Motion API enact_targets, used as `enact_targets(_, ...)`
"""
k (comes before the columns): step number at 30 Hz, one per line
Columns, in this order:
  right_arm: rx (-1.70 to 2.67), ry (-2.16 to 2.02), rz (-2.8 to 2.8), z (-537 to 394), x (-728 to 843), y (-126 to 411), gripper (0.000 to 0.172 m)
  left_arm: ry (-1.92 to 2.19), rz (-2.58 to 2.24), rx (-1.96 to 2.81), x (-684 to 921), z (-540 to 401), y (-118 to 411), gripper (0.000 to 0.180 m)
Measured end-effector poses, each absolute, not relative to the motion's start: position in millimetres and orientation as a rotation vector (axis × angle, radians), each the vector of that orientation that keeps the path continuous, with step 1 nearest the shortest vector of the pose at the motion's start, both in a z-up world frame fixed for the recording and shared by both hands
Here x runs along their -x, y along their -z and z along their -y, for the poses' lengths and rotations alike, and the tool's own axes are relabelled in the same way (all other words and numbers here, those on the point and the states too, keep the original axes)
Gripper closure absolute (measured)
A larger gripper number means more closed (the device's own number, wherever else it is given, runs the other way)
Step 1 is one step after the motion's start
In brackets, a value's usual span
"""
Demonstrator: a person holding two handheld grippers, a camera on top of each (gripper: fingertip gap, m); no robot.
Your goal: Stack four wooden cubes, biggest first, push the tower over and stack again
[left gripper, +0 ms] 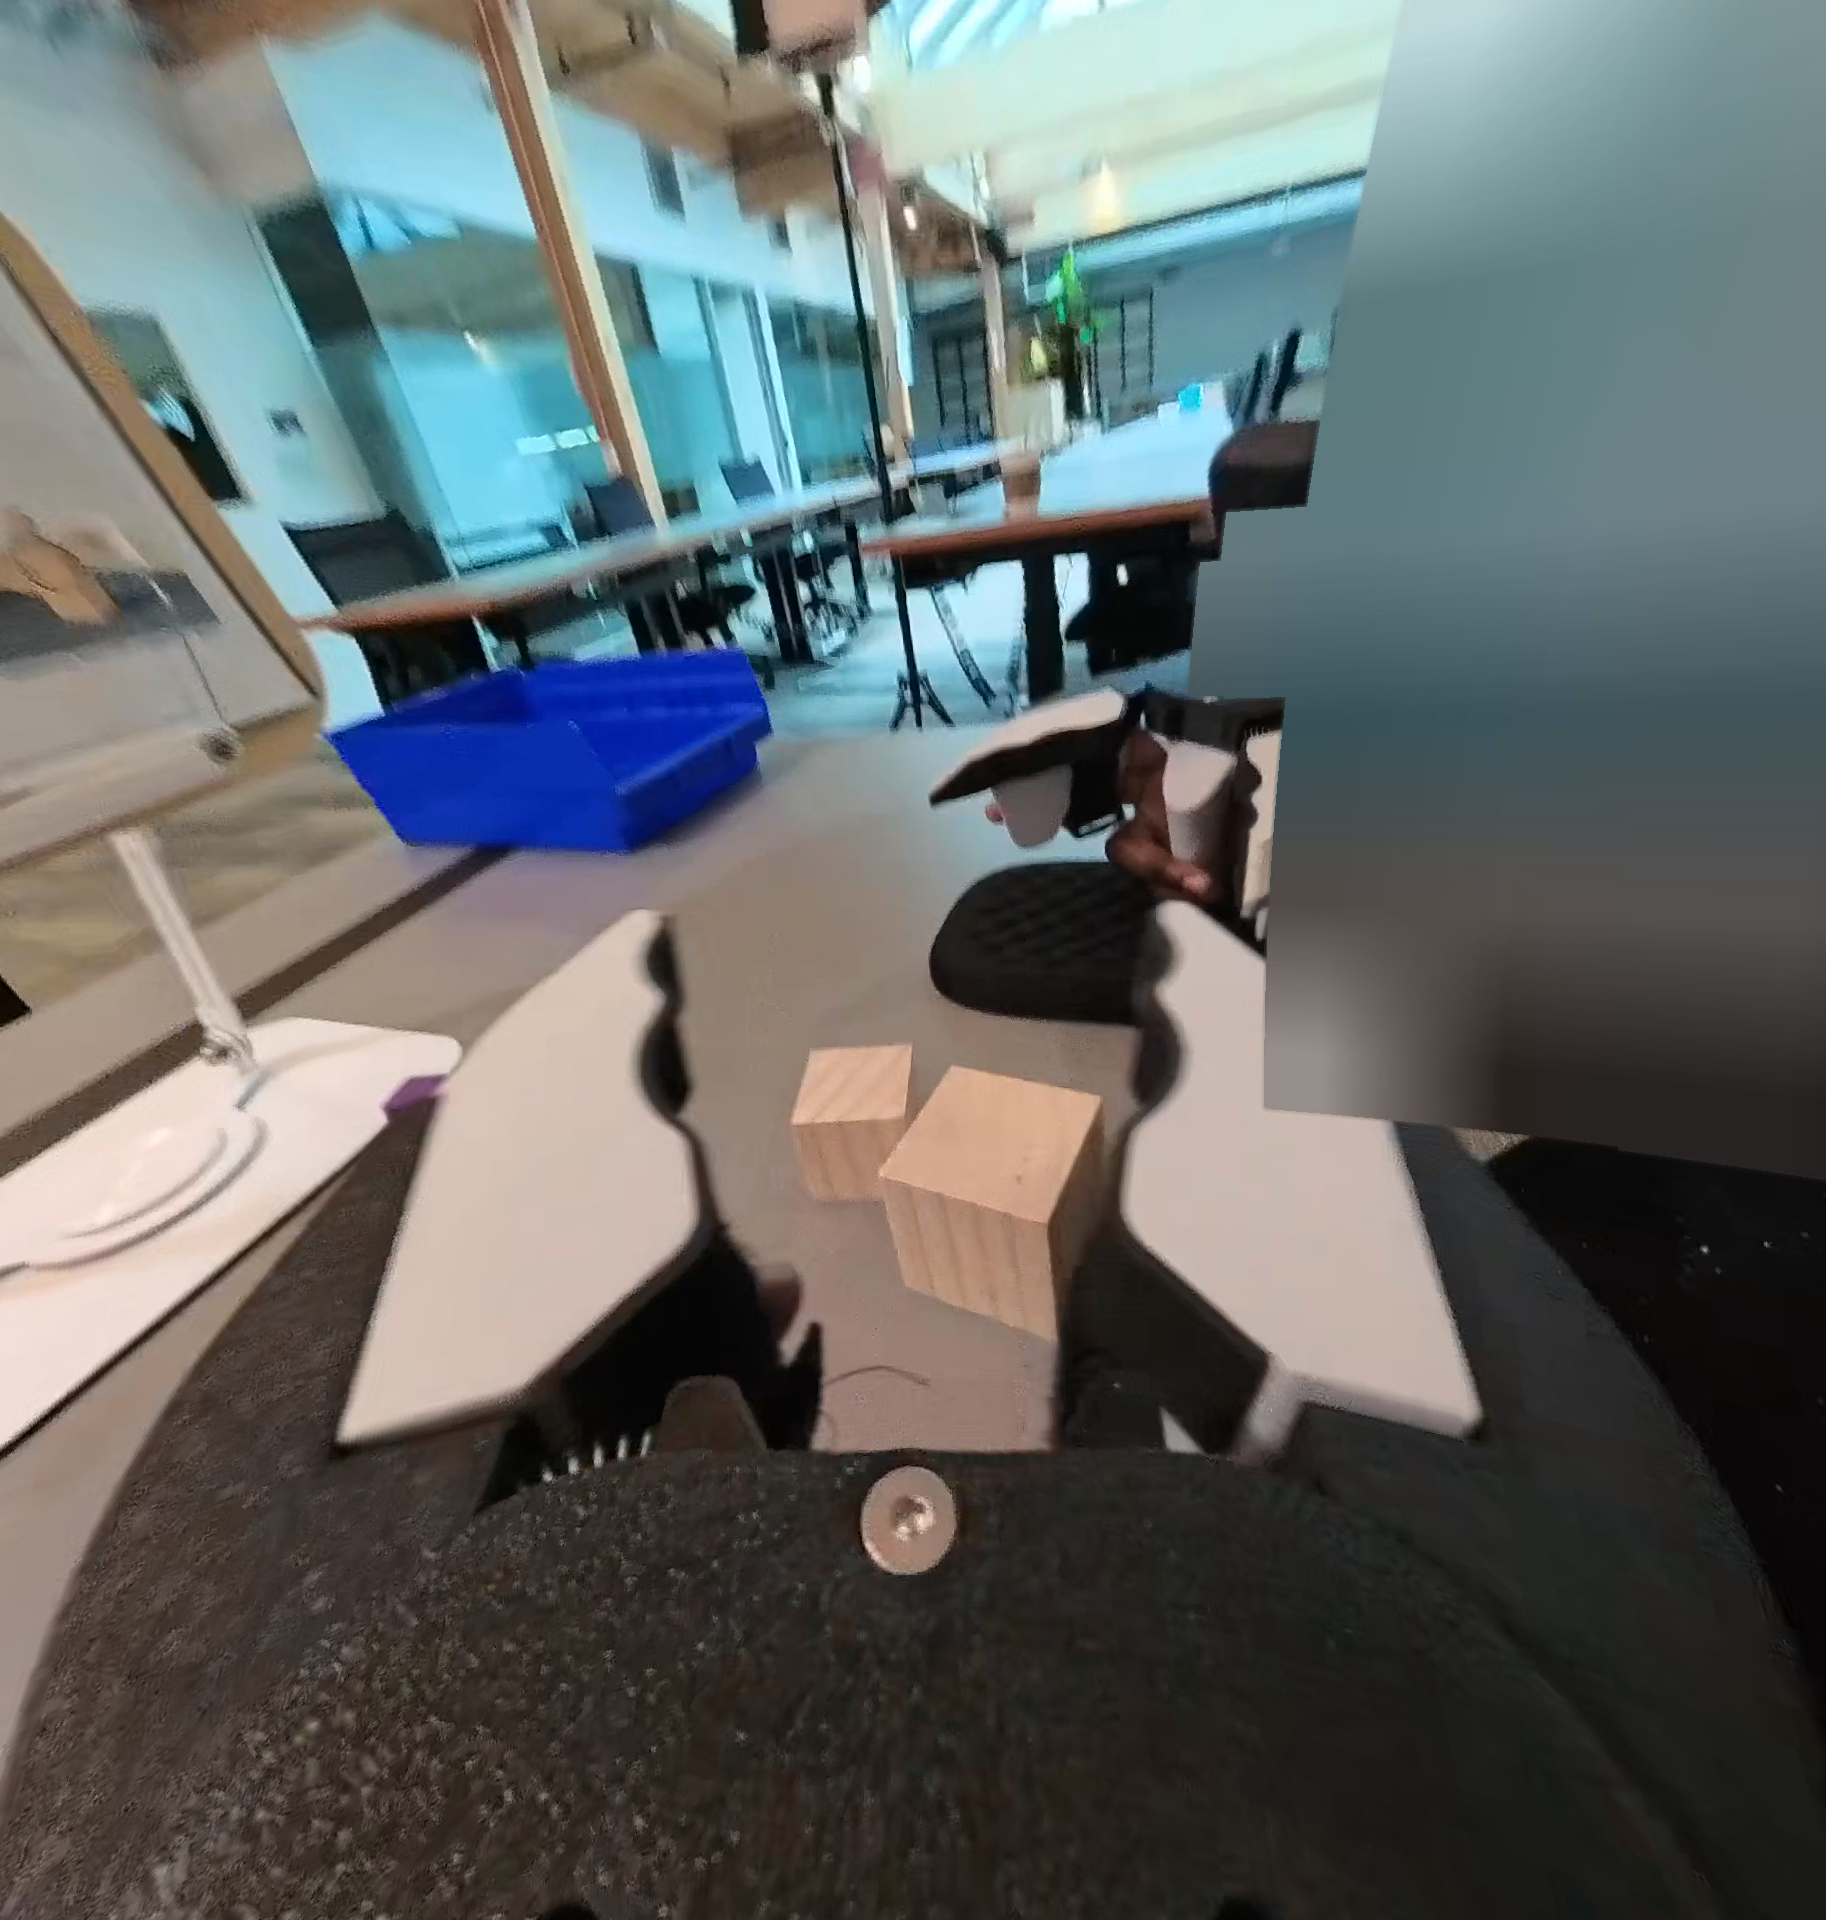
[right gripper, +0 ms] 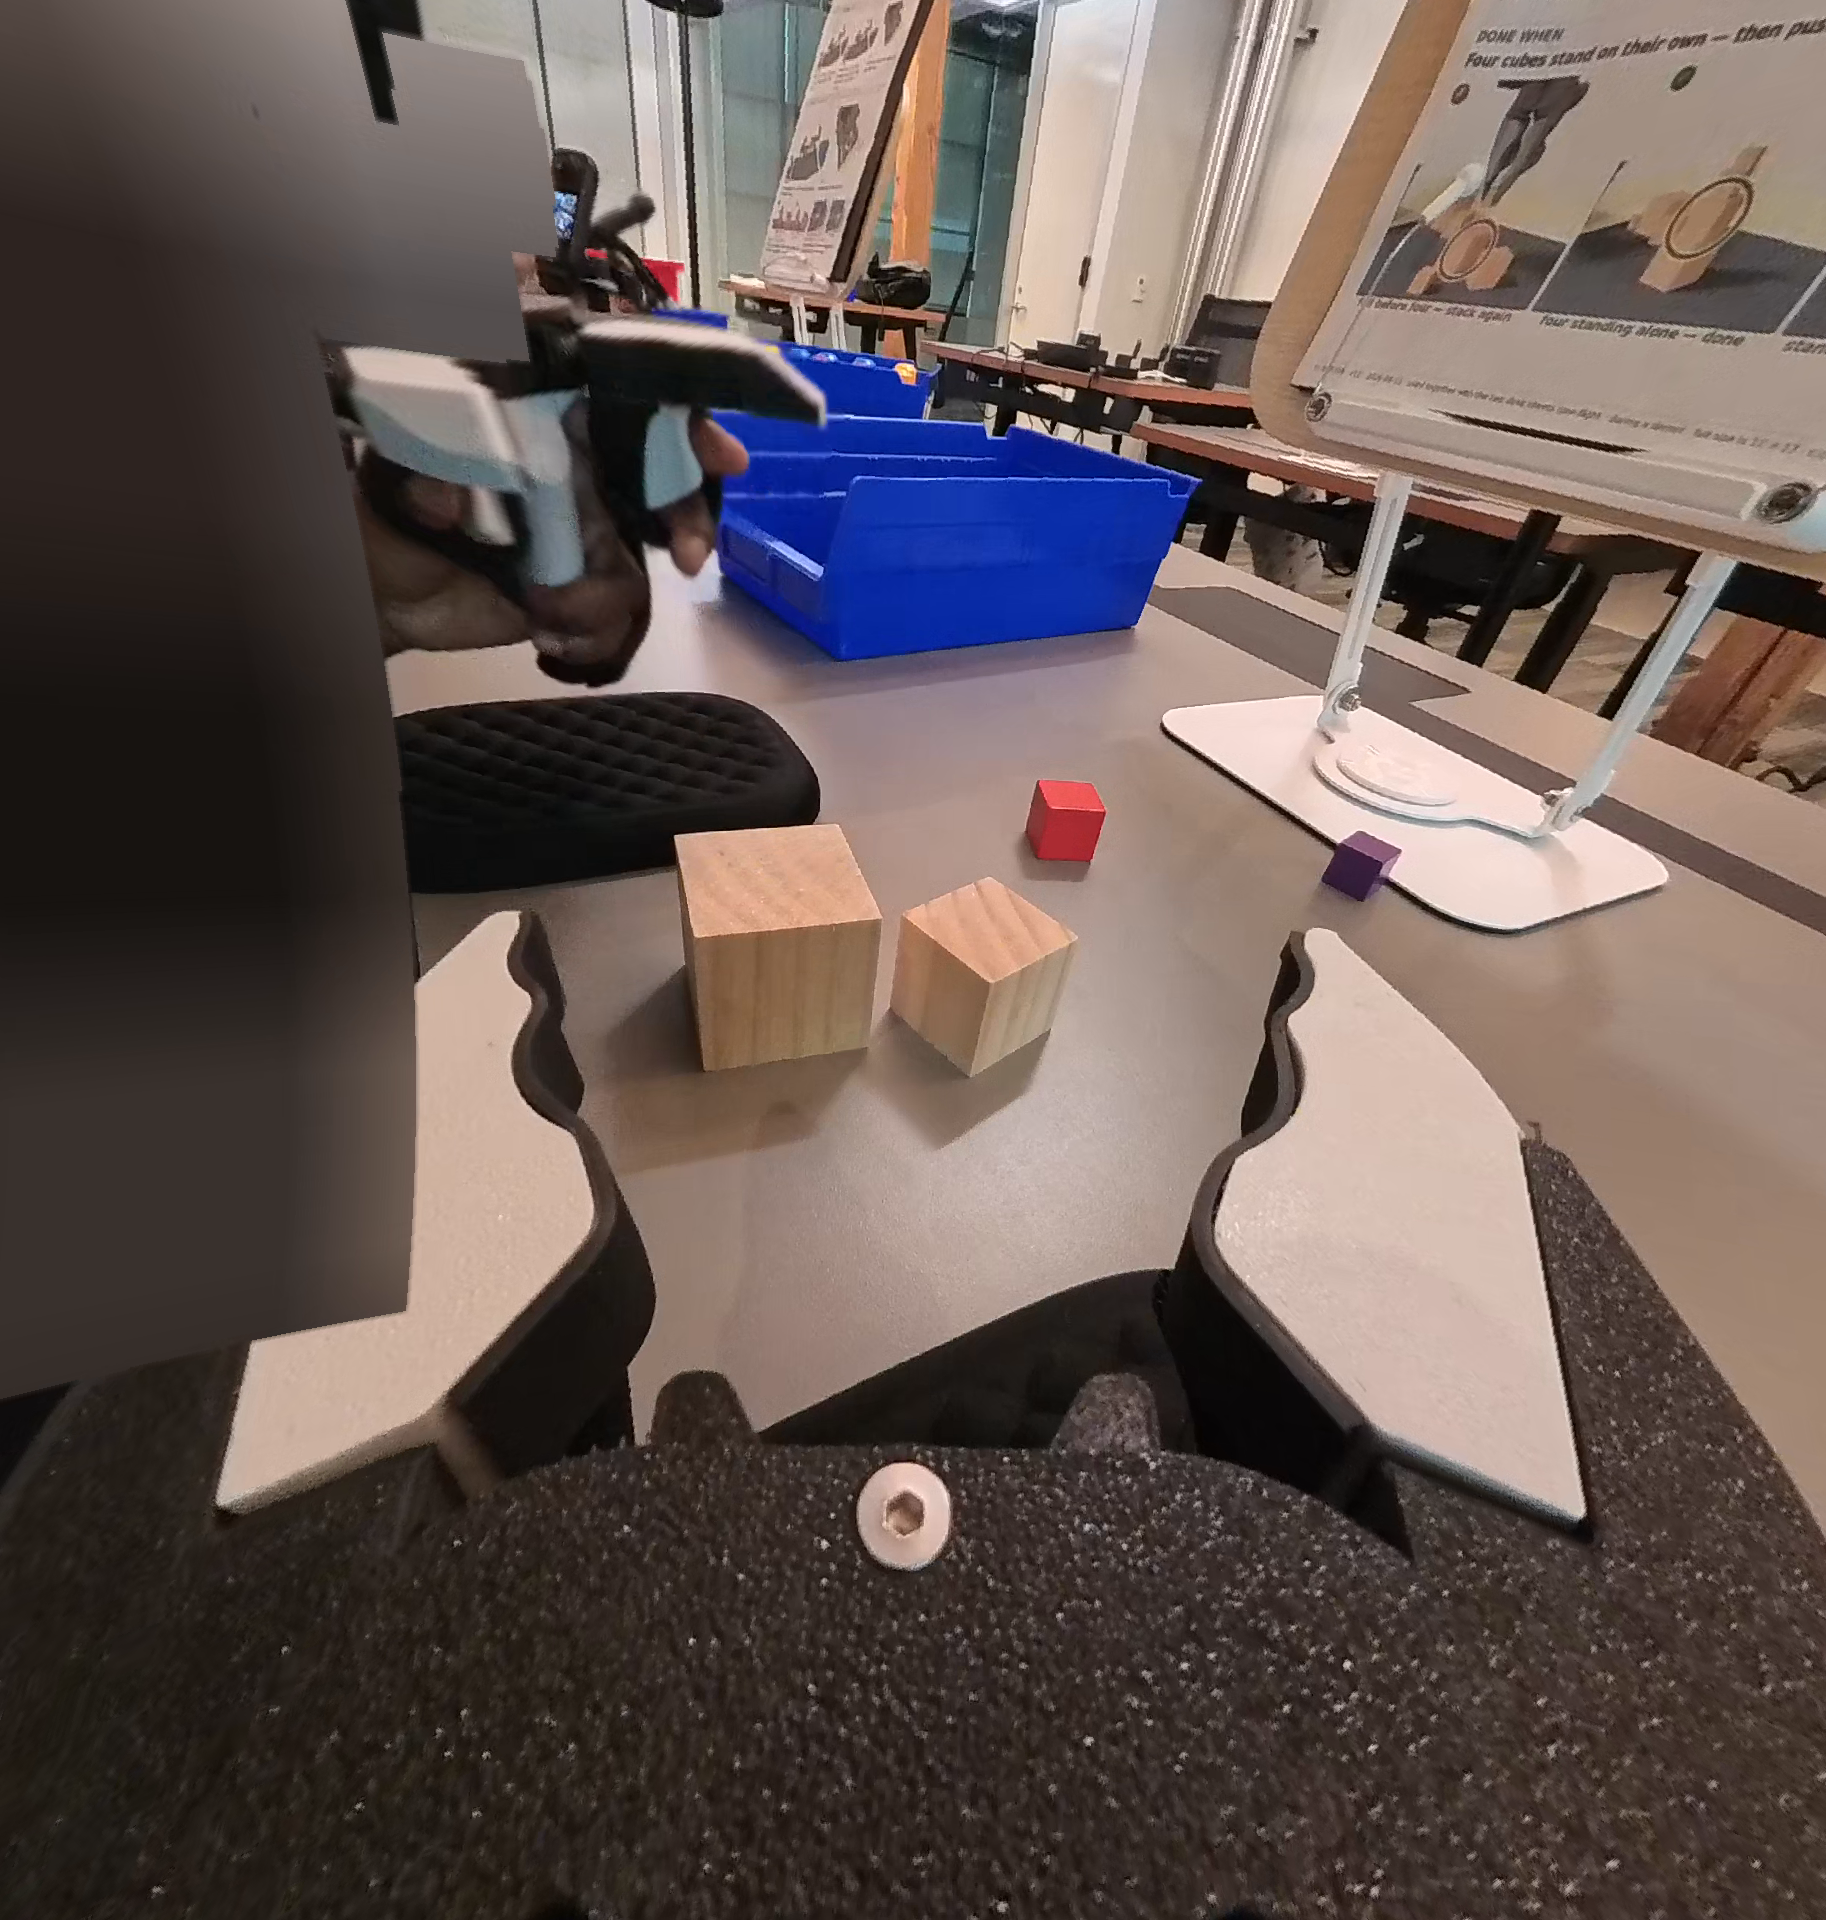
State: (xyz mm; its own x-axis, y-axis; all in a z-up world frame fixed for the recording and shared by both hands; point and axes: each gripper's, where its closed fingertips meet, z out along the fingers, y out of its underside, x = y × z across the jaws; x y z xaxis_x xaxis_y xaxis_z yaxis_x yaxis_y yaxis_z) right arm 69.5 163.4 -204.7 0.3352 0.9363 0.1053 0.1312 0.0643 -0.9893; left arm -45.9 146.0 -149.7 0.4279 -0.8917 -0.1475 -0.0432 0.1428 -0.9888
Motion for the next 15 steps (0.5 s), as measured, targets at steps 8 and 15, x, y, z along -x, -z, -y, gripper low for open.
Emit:
enact_targets(8, 1.382, -0.827, 1.072, -163.8, -69.2, 205.7, 0.047, 0.826, -0.933, 1.203, 61.3, -115.7, 149.9, 0.034)
enact_targets(15, 1.388, -0.82, 1.082, -163.7, -68.2, 207.1, 0.048, 0.893, -1.035, 1.198, 57.7, -109.8, 169.7, 0.034)
